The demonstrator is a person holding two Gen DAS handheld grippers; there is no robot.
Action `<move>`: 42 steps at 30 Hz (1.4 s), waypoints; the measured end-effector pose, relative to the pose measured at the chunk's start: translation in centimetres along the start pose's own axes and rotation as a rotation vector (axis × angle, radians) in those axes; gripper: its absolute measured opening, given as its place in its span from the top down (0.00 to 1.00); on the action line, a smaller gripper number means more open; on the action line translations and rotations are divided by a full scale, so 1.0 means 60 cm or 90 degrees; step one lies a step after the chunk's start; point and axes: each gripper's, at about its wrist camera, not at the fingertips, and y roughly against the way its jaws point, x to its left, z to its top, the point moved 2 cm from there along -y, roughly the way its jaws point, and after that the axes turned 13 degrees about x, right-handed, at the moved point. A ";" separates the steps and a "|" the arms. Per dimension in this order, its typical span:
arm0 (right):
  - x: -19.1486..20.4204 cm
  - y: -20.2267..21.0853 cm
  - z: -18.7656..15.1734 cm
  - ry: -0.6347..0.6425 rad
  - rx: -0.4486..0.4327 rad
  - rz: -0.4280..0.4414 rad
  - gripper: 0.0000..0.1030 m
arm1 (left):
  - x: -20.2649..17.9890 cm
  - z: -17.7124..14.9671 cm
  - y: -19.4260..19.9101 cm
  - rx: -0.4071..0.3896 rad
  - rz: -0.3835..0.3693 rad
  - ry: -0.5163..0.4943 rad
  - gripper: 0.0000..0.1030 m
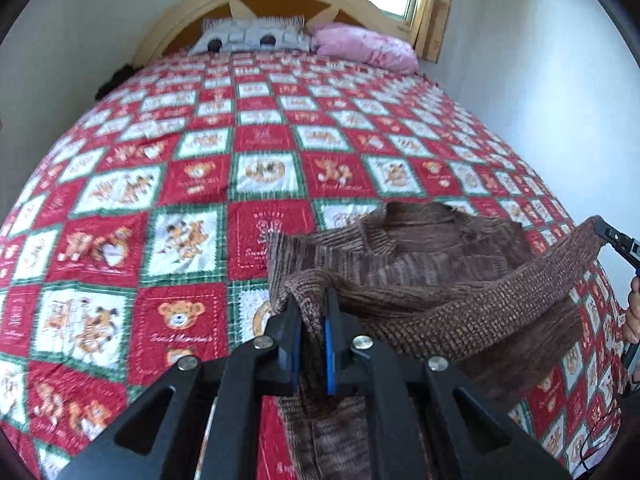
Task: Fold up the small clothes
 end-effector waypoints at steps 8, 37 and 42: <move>-0.040 -0.098 0.039 -0.025 0.049 -0.028 0.96 | 0.011 0.030 -0.048 0.030 -0.015 -0.001 0.91; -0.059 -0.227 0.073 0.058 0.118 -0.131 0.45 | -0.025 0.044 -0.074 -0.018 0.150 -0.062 0.35; -0.060 -0.258 0.068 0.088 0.145 -0.132 0.93 | -0.007 0.032 -0.120 0.023 0.171 -0.038 0.35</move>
